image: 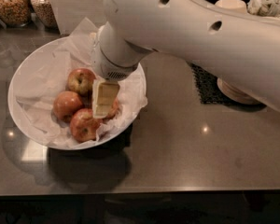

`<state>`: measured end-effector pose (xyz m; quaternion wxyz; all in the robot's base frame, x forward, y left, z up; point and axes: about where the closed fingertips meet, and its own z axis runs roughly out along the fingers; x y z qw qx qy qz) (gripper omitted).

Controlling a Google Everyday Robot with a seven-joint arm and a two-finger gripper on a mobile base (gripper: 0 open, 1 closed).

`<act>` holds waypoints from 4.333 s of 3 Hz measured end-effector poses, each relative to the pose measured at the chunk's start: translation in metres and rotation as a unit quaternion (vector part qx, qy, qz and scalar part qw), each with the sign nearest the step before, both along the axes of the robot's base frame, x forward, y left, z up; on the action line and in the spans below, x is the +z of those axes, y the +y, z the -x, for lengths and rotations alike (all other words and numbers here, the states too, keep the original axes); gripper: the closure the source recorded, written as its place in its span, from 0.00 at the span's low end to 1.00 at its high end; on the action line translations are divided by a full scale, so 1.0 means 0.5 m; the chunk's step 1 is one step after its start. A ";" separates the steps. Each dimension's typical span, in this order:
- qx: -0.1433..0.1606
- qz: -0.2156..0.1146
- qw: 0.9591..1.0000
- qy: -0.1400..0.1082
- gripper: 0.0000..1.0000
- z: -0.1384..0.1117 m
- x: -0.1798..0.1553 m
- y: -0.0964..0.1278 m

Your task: Pick apple from white bowl

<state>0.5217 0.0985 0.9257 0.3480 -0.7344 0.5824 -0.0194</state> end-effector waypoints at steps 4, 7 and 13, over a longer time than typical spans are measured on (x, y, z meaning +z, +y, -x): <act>0.051 -0.037 0.998 -0.001 0.00 -0.035 -0.056 0.042; -0.003 0.028 0.993 0.118 0.00 0.039 -0.131 -0.007; 0.008 0.011 0.989 0.149 0.89 0.001 -0.145 0.014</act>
Offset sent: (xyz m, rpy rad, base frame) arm 0.0102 -0.0020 -0.0121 0.0457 -0.0225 0.0218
